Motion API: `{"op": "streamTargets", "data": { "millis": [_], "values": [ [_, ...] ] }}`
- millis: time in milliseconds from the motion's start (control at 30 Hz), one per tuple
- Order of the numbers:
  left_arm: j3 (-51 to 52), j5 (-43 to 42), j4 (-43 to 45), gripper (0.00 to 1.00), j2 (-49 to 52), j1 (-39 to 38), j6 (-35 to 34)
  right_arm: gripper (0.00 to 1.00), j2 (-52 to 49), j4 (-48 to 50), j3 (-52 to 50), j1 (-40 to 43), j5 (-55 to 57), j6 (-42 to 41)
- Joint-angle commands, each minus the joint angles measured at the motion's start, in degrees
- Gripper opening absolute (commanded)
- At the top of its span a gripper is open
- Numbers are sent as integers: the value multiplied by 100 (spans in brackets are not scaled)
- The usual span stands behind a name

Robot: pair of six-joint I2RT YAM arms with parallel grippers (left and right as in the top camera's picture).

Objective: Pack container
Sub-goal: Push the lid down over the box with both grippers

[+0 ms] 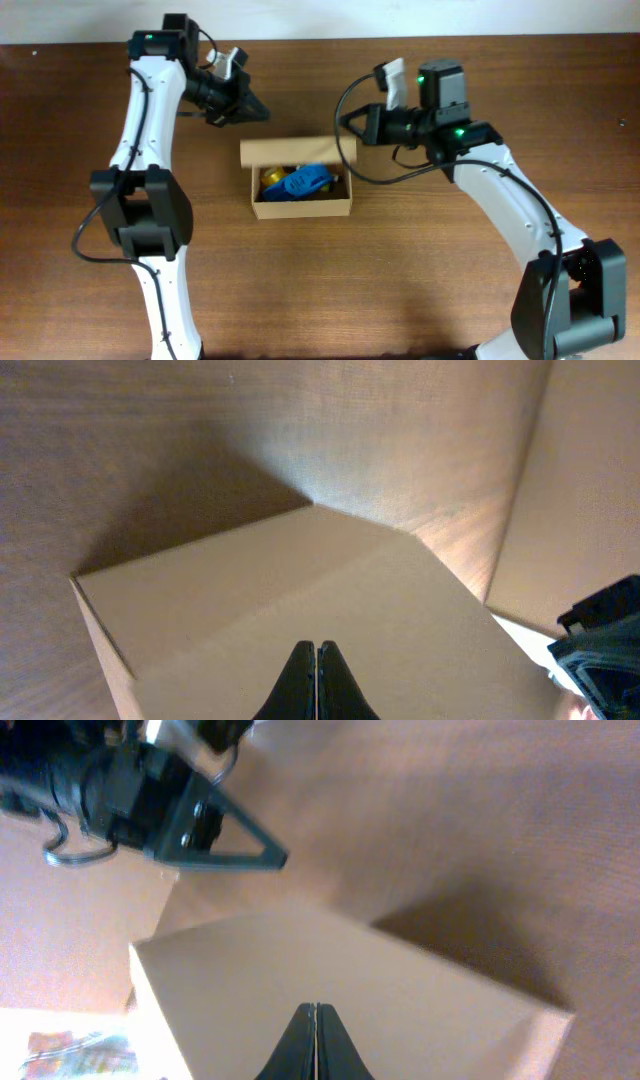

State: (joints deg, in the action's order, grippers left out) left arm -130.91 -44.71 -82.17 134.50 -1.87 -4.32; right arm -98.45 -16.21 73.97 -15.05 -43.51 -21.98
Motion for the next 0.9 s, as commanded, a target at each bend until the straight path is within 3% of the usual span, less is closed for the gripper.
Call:
{"op": "streamTargets", "data": {
  "millis": [0,200,400,700,867],
  "values": [
    [-199,264,-149,2,48,-160,295,3,146,-308,90,-372,334,81],
    [-396,295,-195,2,48,-181,289,4,146,-929,90,-1117,1825,76],
    [-708,835,-243,2,48,-181,170,3,101,-1408,87,-1952,3501,74],
    [-1276,2260,-363,2,48,-184,-490,4,-490,-1412,87,-2507,3805,55],
    [-1416,2468,-363,2,48,-184,-529,4,-992,-1604,87,-2522,3823,55]
  ]
}}
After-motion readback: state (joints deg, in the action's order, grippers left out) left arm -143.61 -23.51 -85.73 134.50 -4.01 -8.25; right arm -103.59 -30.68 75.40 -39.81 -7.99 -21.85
